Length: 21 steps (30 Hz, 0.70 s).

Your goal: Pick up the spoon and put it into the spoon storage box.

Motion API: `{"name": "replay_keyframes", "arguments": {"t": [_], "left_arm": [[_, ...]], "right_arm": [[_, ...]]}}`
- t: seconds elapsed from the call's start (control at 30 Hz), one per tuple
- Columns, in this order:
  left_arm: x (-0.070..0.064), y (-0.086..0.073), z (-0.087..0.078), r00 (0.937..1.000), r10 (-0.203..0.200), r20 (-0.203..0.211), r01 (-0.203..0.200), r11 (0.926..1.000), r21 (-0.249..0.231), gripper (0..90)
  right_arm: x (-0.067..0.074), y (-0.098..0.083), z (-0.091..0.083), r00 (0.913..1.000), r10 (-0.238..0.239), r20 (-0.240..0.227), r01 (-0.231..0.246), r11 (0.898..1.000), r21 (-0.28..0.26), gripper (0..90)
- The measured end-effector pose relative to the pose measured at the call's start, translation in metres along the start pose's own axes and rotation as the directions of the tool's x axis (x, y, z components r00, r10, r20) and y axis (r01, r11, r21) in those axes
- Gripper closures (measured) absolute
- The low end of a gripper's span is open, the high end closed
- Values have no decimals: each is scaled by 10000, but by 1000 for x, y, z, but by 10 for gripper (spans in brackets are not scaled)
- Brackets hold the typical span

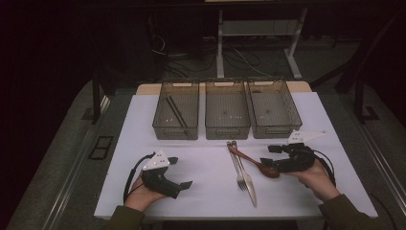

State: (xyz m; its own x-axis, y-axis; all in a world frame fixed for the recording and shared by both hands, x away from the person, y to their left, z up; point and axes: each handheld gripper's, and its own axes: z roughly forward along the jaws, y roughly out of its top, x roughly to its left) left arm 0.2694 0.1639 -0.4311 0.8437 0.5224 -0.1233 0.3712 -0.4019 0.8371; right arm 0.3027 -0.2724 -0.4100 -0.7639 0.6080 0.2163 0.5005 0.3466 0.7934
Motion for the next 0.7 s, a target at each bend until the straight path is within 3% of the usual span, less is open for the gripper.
{"name": "replay_keyframes", "arguments": {"t": [0.13, 0.4, 0.7], "left_arm": [[0, 0, 0, 10000, 6, -11, -6, 10000, 17, 1], [-1, 0, 0, 10000, 9, -15, -9, 10000, 7, 1], [-1, 0, 0, 10000, 52, 24, -52, 10000, 36, 1]], "right_arm": [[-2, -11, -5, 9998, 189, -88, -188, 9998, 57, 362], [-4, -33, -6, 9985, 517, 205, -525, 9978, 403, 366], [-12, -41, 1, 9967, 789, 197, -803, 9932, 843, 431]]}}
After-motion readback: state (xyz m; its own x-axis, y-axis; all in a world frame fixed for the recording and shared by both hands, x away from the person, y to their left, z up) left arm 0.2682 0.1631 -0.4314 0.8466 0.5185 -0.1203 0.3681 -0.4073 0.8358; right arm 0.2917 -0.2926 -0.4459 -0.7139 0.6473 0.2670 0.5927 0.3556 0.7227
